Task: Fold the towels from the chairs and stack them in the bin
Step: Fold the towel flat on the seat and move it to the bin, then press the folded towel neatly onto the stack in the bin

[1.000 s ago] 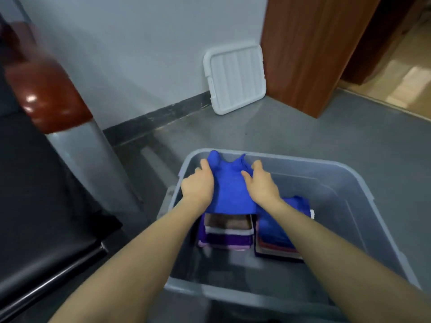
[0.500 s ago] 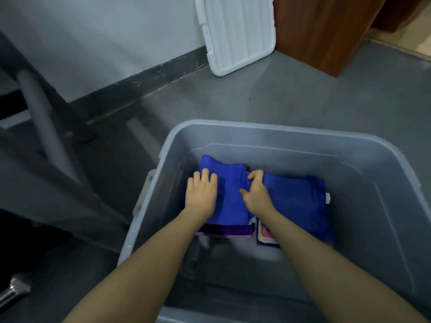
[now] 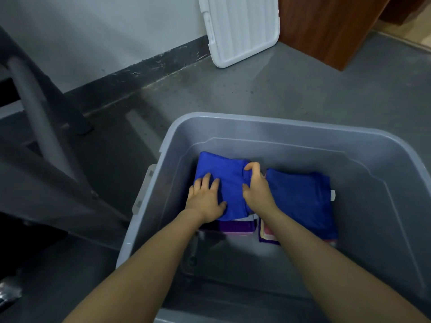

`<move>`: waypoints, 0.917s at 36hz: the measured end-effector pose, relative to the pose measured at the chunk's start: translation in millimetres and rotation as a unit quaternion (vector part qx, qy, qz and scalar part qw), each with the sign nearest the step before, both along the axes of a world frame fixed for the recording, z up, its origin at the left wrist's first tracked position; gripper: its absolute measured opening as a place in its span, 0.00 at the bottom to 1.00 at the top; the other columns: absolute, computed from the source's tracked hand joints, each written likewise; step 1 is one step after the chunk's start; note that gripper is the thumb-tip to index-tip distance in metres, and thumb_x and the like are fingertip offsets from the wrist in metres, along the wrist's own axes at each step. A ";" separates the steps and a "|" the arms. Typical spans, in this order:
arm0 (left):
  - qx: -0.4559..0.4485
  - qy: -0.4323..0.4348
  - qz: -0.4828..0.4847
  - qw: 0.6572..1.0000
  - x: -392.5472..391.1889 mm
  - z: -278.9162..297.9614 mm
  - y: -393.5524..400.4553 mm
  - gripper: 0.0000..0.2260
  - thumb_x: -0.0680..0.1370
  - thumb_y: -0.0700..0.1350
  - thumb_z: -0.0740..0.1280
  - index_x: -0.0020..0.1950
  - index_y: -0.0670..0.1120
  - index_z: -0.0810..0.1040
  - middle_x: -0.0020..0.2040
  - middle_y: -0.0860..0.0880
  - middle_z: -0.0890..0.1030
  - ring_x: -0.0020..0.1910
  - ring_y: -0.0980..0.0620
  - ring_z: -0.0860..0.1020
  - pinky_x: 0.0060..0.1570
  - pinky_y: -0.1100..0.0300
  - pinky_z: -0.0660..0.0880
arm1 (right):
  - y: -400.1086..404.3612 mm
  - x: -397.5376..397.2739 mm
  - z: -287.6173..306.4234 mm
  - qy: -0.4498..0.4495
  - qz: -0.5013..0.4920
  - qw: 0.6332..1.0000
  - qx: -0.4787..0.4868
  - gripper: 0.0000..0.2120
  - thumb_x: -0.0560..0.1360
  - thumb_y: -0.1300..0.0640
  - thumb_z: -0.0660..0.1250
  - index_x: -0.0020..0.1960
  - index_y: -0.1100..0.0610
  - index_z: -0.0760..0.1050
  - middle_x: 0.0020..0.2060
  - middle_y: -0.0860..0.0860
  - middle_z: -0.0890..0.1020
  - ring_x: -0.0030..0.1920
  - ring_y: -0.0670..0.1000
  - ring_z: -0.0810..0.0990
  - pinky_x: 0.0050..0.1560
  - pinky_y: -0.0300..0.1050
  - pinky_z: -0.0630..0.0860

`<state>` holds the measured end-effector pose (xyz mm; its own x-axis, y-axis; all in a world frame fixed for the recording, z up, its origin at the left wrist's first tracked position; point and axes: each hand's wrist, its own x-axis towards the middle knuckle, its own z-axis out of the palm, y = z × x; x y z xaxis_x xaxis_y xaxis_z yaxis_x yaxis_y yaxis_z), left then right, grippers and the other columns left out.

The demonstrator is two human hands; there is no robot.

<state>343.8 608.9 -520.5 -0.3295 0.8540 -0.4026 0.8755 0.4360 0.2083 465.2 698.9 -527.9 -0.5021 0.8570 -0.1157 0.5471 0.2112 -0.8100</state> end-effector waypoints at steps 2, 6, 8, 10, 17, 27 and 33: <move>0.002 -0.005 0.000 1.000 -0.5 -0.9 0.3 0.34 0.78 0.58 0.59 0.78 0.48 0.48 0.78 0.45 0.44 0.75 0.42 0.46 0.73 0.49 0.49 | 2.1 0.0 1.3 -0.045 -0.007 0.999 0.027 0.17 0.73 0.74 0.55 0.56 0.57 0.66 0.43 0.52 0.70 0.35 0.51 0.68 0.29 0.43 0.64; -0.001 0.001 -0.008 1.000 0.3 -3.0 0.9 0.34 0.78 0.60 0.58 0.78 0.51 0.48 0.77 0.46 0.44 0.75 0.42 0.47 0.72 0.49 0.49 | 2.5 1.6 -1.1 -0.151 0.021 0.985 0.077 0.17 0.74 0.72 0.55 0.58 0.56 0.67 0.48 0.53 0.70 0.37 0.53 0.69 0.30 0.46 0.64; -0.010 0.008 -0.015 1.000 -0.5 -4.2 0.8 0.34 0.78 0.61 0.58 0.78 0.52 0.47 0.77 0.46 0.44 0.75 0.42 0.47 0.72 0.49 0.50 | 0.9 2.3 -4.4 -0.130 0.027 0.989 0.065 0.18 0.75 0.70 0.56 0.60 0.54 0.67 0.53 0.53 0.71 0.39 0.54 0.72 0.31 0.47 0.68; -0.021 0.015 -0.022 0.999 -1.5 -5.5 1.1 0.36 0.77 0.63 0.58 0.78 0.53 0.46 0.78 0.46 0.44 0.75 0.41 0.47 0.72 0.49 0.50 | -0.7 2.9 -6.8 -0.086 0.033 0.995 0.049 0.17 0.77 0.67 0.59 0.63 0.54 0.67 0.57 0.53 0.71 0.43 0.54 0.73 0.38 0.51 0.74; -0.006 -0.016 -0.032 0.999 -3.2 -5.4 -2.7 0.36 0.76 0.65 0.59 0.78 0.52 0.49 0.78 0.44 0.44 0.75 0.40 0.46 0.73 0.46 0.48 | -0.5 9.0 -12.3 -0.043 0.048 0.998 -0.028 0.21 0.74 0.65 0.64 0.63 0.52 0.63 0.52 0.52 0.72 0.35 0.48 0.71 0.33 0.48 0.72; 0.101 0.021 -0.166 0.981 7.7 6.6 -12.3 0.26 0.72 0.60 0.69 0.64 0.48 0.69 0.60 0.49 0.67 0.59 0.48 0.64 0.61 0.55 0.60 | -10.9 10.6 8.8 -0.114 0.047 0.989 0.077 0.22 0.77 0.67 0.58 0.68 0.55 0.63 0.62 0.52 0.71 0.49 0.56 0.75 0.44 0.52 0.74; 0.094 -0.024 -0.162 0.982 12.7 6.4 -12.6 0.14 0.77 0.48 0.64 0.61 0.46 0.73 0.58 0.48 0.73 0.57 0.48 0.71 0.52 0.58 0.65 | -9.4 6.5 13.0 -0.067 0.002 0.997 0.036 0.19 0.78 0.68 0.56 0.68 0.56 0.65 0.58 0.57 0.71 0.45 0.53 0.72 0.44 0.46 0.71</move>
